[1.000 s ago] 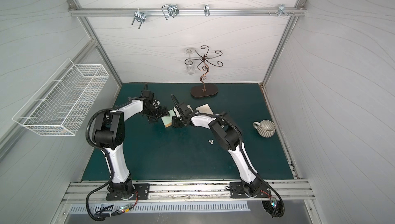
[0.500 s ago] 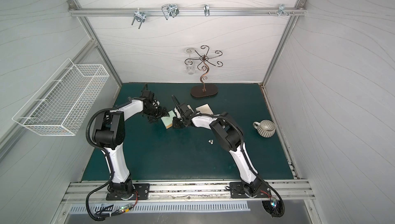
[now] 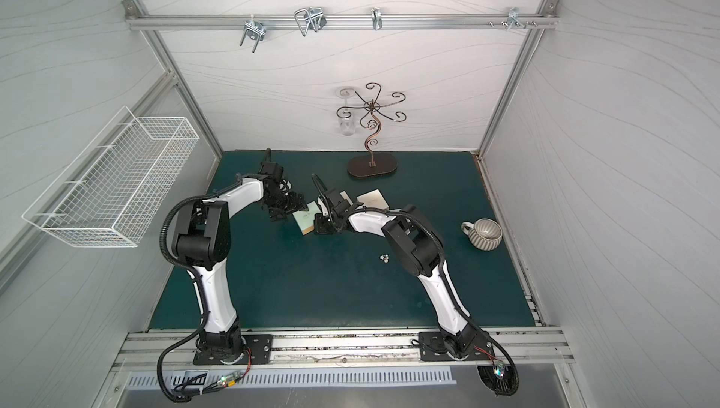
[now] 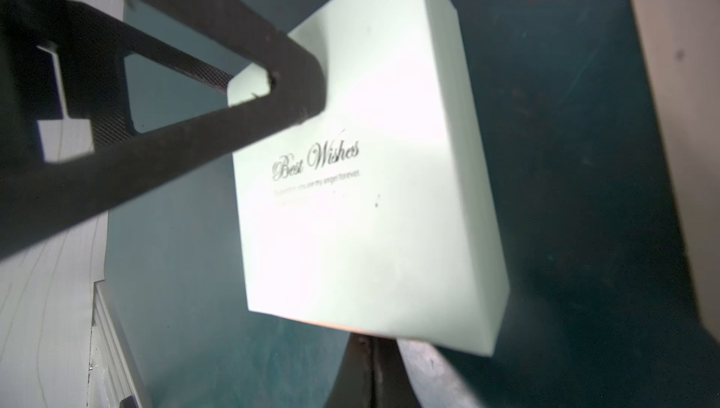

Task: Place the earrings into the drawer-style jewelry box
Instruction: Open the drawer in the jewelry box.

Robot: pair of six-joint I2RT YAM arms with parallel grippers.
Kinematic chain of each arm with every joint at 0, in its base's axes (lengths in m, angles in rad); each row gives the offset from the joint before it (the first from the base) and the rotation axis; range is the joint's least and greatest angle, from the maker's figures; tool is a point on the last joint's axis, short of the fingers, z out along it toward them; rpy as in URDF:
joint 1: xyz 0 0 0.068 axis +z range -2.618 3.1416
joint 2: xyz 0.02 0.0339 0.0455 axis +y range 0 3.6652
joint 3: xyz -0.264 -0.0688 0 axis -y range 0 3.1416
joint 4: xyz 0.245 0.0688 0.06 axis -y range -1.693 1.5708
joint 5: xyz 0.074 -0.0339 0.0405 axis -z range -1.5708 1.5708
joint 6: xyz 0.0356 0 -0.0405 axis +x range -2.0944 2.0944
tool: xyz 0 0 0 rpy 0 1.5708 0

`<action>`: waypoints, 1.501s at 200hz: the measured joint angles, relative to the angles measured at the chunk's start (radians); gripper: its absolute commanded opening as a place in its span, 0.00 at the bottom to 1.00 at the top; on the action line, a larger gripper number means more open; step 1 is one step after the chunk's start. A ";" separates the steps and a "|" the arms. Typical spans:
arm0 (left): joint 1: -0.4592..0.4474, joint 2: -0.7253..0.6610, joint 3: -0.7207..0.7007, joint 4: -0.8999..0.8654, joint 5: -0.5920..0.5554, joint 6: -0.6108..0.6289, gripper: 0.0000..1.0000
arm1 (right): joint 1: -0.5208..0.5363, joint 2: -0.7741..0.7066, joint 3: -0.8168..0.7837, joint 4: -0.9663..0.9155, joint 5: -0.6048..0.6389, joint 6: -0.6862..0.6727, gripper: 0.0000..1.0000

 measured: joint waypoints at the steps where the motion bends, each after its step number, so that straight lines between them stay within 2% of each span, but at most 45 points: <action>1: 0.000 0.000 0.000 0.000 0.000 0.000 0.93 | 0.000 0.000 0.000 0.000 0.000 0.000 0.00; 300: 0.000 0.010 0.018 -0.004 -0.014 0.028 0.93 | 0.025 -0.164 -0.248 0.050 0.007 0.020 0.00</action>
